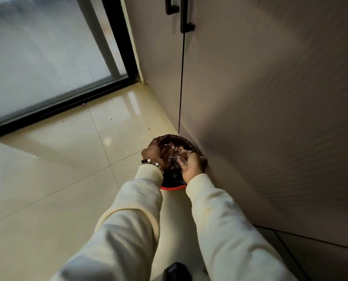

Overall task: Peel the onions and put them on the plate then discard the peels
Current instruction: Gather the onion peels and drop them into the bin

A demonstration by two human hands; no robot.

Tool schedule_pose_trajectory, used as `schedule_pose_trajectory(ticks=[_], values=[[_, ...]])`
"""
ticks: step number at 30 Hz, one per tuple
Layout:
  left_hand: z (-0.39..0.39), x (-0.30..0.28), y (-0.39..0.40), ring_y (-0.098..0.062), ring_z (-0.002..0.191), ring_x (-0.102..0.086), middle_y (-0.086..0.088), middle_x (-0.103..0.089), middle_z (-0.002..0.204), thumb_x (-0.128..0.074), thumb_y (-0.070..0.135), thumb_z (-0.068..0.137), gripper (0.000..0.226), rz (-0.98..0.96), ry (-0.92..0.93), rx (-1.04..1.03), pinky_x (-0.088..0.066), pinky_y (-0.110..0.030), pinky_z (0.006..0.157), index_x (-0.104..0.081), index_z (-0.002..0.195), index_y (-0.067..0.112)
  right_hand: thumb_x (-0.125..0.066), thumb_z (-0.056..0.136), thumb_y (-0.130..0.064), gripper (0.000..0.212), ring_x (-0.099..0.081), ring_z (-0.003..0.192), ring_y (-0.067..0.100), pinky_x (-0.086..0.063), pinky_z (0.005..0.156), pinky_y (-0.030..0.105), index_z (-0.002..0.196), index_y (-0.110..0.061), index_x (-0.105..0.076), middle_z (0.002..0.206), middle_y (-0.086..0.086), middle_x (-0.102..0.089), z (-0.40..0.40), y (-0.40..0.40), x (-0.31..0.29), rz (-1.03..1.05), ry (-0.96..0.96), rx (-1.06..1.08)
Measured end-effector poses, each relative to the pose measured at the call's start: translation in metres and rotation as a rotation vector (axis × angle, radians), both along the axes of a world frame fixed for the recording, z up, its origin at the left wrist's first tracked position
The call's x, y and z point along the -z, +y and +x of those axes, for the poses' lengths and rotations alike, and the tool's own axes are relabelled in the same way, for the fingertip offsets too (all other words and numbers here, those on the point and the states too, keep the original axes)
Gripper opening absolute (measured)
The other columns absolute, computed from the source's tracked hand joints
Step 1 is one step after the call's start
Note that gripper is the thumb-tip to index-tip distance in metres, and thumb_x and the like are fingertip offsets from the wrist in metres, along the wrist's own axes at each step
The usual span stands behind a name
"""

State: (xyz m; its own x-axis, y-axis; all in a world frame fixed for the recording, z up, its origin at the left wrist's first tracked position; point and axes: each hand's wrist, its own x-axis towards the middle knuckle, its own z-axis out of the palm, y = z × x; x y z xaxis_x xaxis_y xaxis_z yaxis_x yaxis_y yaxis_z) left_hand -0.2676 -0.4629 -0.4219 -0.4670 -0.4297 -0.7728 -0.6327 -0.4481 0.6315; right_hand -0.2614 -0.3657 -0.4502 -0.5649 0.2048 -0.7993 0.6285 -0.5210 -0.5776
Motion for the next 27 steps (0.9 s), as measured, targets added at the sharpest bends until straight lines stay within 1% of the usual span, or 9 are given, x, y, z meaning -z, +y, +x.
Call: schedule_pose_trajectory(ticks=[2, 3, 5, 7, 10, 13, 16, 22, 27], values=[[0.008, -0.001, 0.001, -0.032, 0.104, -0.066, -0.015, -0.07, 0.11, -0.067, 0.007, 0.089, 0.02, -0.032, -0.008, 0.028, -0.054, -0.026, 0.088, -0.069, 0.109, 0.009, -0.056, 0.097, -0.001, 0.013, -0.067, 0.093, 0.032, -0.059, 0.071, 0.038, 0.102, 0.009, -0.063, 0.107, 0.024, -0.067, 0.006, 0.006, -0.018, 0.031, 0.015, -0.047], [0.013, -0.007, 0.002, -0.03, 0.097, -0.069, -0.014, -0.072, 0.103, -0.073, 0.005, 0.083, 0.015, -0.065, -0.009, 0.051, -0.055, -0.034, 0.091, -0.074, 0.095, 0.014, -0.057, 0.097, -0.002, 0.011, -0.067, 0.083, 0.028, -0.058, 0.064, 0.036, 0.089, 0.003, -0.063, 0.096, 0.02, -0.068, 0.012, 0.009, -0.029, 0.083, 0.025, -0.102], [0.02, -0.021, 0.005, -0.027, 0.089, -0.069, -0.01, -0.074, 0.095, -0.075, 0.018, 0.082, 0.005, -0.17, 0.004, 0.075, -0.055, -0.037, 0.092, -0.076, 0.087, 0.018, -0.062, 0.096, -0.01, 0.022, -0.061, 0.067, 0.021, -0.053, 0.055, 0.031, 0.074, -0.006, -0.061, 0.074, 0.009, -0.065, 0.022, 0.012, -0.051, 0.183, 0.061, -0.166], [0.031, -0.053, 0.014, -0.025, 0.084, -0.066, -0.006, -0.073, 0.086, -0.067, 0.031, 0.089, 0.019, -0.222, 0.054, 0.119, -0.052, -0.031, 0.088, -0.076, 0.085, 0.015, -0.065, 0.094, -0.021, 0.028, -0.058, 0.06, 0.019, -0.05, 0.058, 0.029, 0.069, -0.008, -0.066, 0.063, 0.002, -0.062, 0.033, 0.017, -0.071, 0.359, 0.139, -0.219], [0.046, -0.098, 0.034, -0.019, 0.072, -0.066, 0.001, -0.07, 0.069, -0.064, 0.025, 0.09, 0.019, -0.192, 0.147, 0.103, -0.051, -0.027, 0.08, -0.074, 0.079, 0.014, -0.064, 0.094, -0.031, 0.033, -0.06, 0.059, 0.017, -0.053, 0.065, 0.032, 0.07, -0.01, -0.073, 0.061, -0.001, -0.064, 0.048, 0.03, -0.112, 0.492, 0.26, -0.225], [0.068, -0.143, 0.065, -0.024, 0.07, -0.068, -0.006, -0.074, 0.074, -0.061, 0.012, 0.091, 0.015, -0.034, 0.28, 0.083, -0.059, -0.042, 0.08, -0.073, 0.096, 0.005, -0.066, 0.092, -0.026, 0.03, -0.055, 0.053, 0.015, -0.048, 0.063, 0.029, 0.066, -0.012, -0.071, 0.051, -0.007, -0.058, 0.071, 0.057, -0.161, 0.472, 0.37, -0.224], [0.09, -0.191, 0.101, -0.018, 0.066, -0.063, -0.006, -0.073, 0.079, -0.055, 0.011, 0.095, 0.019, -0.001, 0.408, 0.124, -0.052, -0.031, 0.063, -0.071, 0.103, 0.004, -0.061, 0.096, -0.019, 0.028, -0.047, 0.049, 0.013, -0.043, 0.055, 0.027, 0.07, -0.013, -0.068, 0.056, -0.001, -0.057, 0.101, 0.092, -0.218, 0.397, 0.461, -0.201], [0.158, -0.291, 0.167, -0.015, 0.069, -0.063, -0.001, -0.072, 0.082, -0.056, 0.018, 0.096, 0.018, 0.083, 0.687, 0.149, -0.052, -0.029, 0.069, -0.072, 0.101, 0.011, -0.052, 0.102, -0.017, 0.021, -0.058, 0.063, 0.015, -0.054, 0.063, 0.026, 0.093, -0.01, -0.07, 0.077, 0.004, -0.066, 0.19, 0.166, -0.324, 0.364, 0.676, -0.195], [0.221, -0.362, 0.229, -0.013, 0.059, -0.057, -0.002, -0.066, 0.07, -0.059, 0.017, 0.093, 0.015, 0.217, 0.916, 0.206, -0.046, -0.025, 0.056, -0.073, 0.094, 0.01, -0.045, 0.104, -0.012, 0.024, -0.062, 0.061, 0.012, -0.053, 0.06, 0.025, 0.098, -0.009, -0.068, 0.076, 0.006, -0.068, 0.267, 0.227, -0.4, 0.311, 0.889, -0.128]])
